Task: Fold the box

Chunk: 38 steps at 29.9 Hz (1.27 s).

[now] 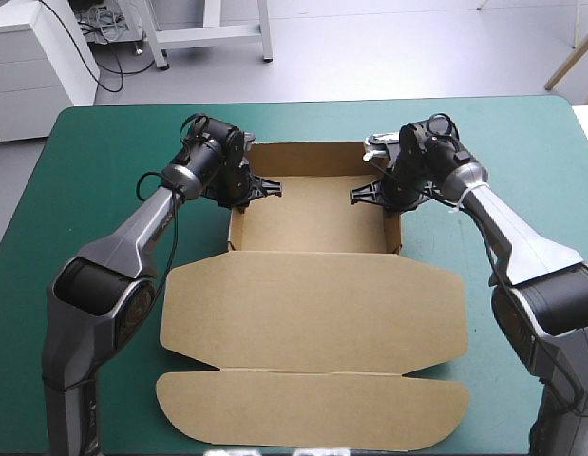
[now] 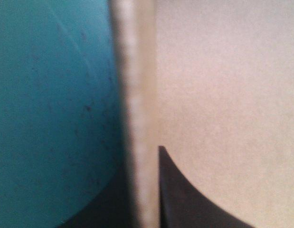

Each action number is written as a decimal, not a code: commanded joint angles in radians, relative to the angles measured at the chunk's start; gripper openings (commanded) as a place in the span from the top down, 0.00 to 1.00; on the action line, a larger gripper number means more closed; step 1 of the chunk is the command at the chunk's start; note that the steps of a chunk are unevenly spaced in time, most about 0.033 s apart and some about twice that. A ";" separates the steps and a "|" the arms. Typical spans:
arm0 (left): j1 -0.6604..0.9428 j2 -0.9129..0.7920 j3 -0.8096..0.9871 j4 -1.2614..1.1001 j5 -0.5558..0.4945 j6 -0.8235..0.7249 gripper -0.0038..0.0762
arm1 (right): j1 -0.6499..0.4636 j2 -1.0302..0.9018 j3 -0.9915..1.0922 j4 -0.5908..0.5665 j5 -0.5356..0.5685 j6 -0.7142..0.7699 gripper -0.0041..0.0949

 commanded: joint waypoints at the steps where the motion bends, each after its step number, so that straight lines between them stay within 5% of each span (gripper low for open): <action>1: 0.000 -0.051 -0.031 0.070 0.046 0.026 0.96 | 0.006 -0.062 -0.040 0.050 -0.032 -0.046 0.96; 7: 0.000 -0.051 -0.031 0.135 0.044 0.028 0.96 | 0.006 -0.062 -0.040 0.052 -0.059 -0.046 0.93; 10: 0.000 -0.050 -0.031 0.137 0.044 0.028 0.93 | 0.006 -0.062 -0.040 0.052 -0.068 -0.061 0.82; 17: 0.000 -0.050 -0.031 0.144 0.044 0.035 0.50 | 0.006 -0.062 -0.040 0.052 -0.068 -0.065 0.28; 20: 0.000 -0.050 -0.040 0.163 0.046 0.035 0.34 | 0.006 -0.062 -0.040 0.052 -0.070 -0.065 0.13; 31: 0.000 -0.056 -0.175 0.177 0.046 0.052 0.32 | 0.006 -0.064 -0.079 0.054 -0.076 -0.053 0.11; 38: 0.000 -0.125 -0.274 0.178 0.046 0.172 0.32 | 0.006 -0.064 -0.288 0.054 0.046 -0.049 0.11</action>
